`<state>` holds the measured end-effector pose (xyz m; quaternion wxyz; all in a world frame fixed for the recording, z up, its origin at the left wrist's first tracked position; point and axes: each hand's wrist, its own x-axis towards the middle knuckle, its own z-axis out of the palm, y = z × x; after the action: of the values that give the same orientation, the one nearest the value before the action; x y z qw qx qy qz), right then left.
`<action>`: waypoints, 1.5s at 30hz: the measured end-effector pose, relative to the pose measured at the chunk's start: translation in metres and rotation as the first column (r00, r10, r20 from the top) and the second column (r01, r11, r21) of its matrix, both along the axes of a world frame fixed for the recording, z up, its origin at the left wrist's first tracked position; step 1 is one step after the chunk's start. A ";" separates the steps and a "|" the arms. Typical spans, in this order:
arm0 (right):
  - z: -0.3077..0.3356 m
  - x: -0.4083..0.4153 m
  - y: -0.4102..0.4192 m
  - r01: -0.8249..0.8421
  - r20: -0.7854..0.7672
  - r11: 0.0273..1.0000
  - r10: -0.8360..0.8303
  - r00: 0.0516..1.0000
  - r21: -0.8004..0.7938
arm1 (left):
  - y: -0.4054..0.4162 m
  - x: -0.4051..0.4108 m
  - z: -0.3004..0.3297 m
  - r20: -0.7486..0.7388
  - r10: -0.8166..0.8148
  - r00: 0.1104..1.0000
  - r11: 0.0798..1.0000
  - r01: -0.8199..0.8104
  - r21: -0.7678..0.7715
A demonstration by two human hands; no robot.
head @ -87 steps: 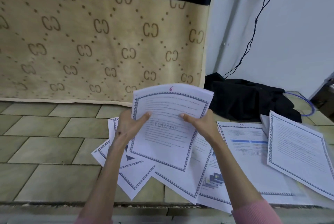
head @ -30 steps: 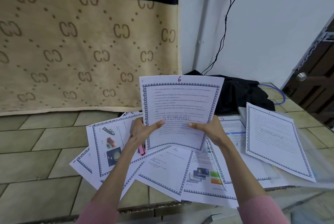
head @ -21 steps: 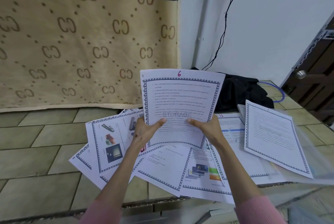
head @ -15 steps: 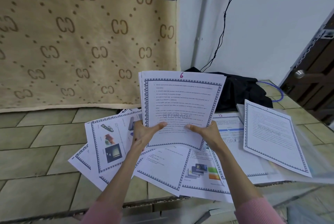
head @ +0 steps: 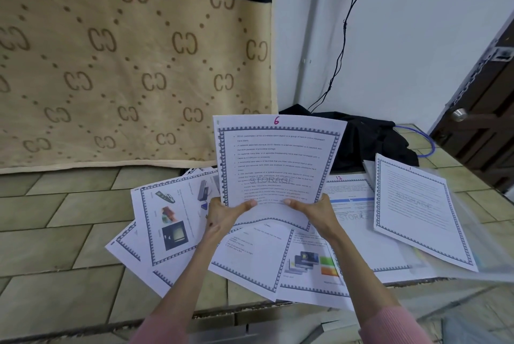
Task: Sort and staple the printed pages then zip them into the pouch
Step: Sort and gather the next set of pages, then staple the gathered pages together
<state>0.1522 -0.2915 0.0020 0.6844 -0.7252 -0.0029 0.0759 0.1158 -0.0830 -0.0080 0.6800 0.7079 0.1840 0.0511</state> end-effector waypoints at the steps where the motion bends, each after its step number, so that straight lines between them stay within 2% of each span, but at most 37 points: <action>1: 0.002 -0.002 0.000 0.000 -0.004 1.000 0.000 1.000 -0.008 | 0.000 -0.001 -0.001 -0.017 0.004 1.000 1.000 -0.004 -0.004; 6: 0.017 -0.007 0.002 -0.002 0.000 1.000 0.002 1.000 -0.031 | 0.007 0.002 -0.004 -0.100 -0.032 0.995 0.999 0.034 0.019; 12: 0.031 -0.008 0.000 -0.003 0.016 0.997 0.005 1.000 -0.083 | 0.005 -0.004 0.009 -0.049 -0.100 0.994 0.993 0.103 0.063; 15: 0.037 0.001 0.001 -0.130 -0.024 0.982 0.128 0.991 -0.137 | 0.028 -0.001 0.041 0.032 -0.191 0.981 0.979 0.193 -0.060; 17: 0.037 0.005 0.012 -0.244 -0.083 0.951 0.232 0.969 -0.190 | 0.047 0.004 0.068 0.098 -0.107 0.989 0.976 0.124 -0.181; 18: 0.037 0.005 0.021 -0.281 -0.106 0.939 0.264 0.959 -0.200 | 0.058 0.007 0.079 0.118 -0.055 0.991 0.980 0.077 -0.185; 21: 0.034 0.007 0.049 -0.391 -0.152 0.918 0.378 0.913 -0.062 | 0.087 0.010 0.105 0.126 -0.016 0.992 1.000 0.015 0.003; 23: 0.032 0.010 0.060 -0.598 -0.251 0.800 0.587 0.769 0.039 | 0.104 0.003 0.120 0.131 0.048 0.990 0.986 -0.068 0.153; 24: 0.030 0.014 0.064 -0.679 -0.302 0.733 0.641 0.706 -0.033 | 0.113 0.000 0.126 0.156 0.091 0.984 0.977 -0.119 0.178; 25: 0.028 0.016 0.069 -0.715 -0.334 0.676 0.642 0.690 -0.177 | 0.121 -0.005 0.134 0.177 0.140 0.974 0.966 -0.174 0.193; 27: 0.023 0.016 0.088 -0.580 -0.280 0.588 0.525 0.804 -0.564 | 0.134 -0.012 0.151 0.226 0.213 0.950 0.942 -0.262 0.210; 28: 0.020 0.013 0.100 -0.487 -0.221 0.566 0.473 0.853 -0.666 | 0.140 -0.014 0.157 0.250 0.226 0.941 0.934 -0.282 0.218; 30: 0.013 0.000 0.128 -0.390 -0.152 0.561 0.424 0.893 -0.731 | 0.145 -0.017 0.164 0.256 0.227 0.940 0.925 -0.290 0.246; 33: -0.013 -0.008 0.158 -0.353 -0.142 0.650 0.355 0.924 -0.674 | 0.148 -0.019 0.167 0.252 0.205 0.946 0.917 -0.276 0.290; 38: -0.021 -0.005 0.163 -0.380 -0.203 0.696 0.326 0.923 -0.609 | 0.150 -0.021 0.167 0.255 0.162 0.953 0.905 -0.247 0.348; 40: -0.013 0.001 0.152 -0.330 -0.232 0.796 0.243 0.942 -0.507 | 0.153 -0.022 0.167 0.243 0.140 0.960 0.915 -0.219 0.338; 41: -0.008 0.005 0.142 -0.279 -0.277 0.874 0.175 0.945 -0.399 | 0.153 -0.023 0.169 0.232 0.131 0.964 0.920 -0.205 0.333; 43: 0.003 0.018 0.120 -0.131 -0.401 0.991 0.109 0.910 -0.029 | 0.152 -0.022 0.169 0.196 0.074 0.978 0.941 -0.134 0.311; 44: 0.009 0.024 0.108 -0.026 -0.445 0.984 0.102 0.890 0.173 | 0.149 -0.020 0.168 0.176 0.037 0.984 0.948 -0.090 0.304; 45: 0.018 0.031 0.095 0.079 -0.457 0.938 0.090 0.885 0.338 | 0.143 -0.020 0.169 0.154 -0.001 0.988 0.954 -0.046 0.298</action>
<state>0.1837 -0.1963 0.0198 0.7816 -0.5535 0.1462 0.2477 0.0961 0.0599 0.1612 0.5760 0.7948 0.1296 0.1402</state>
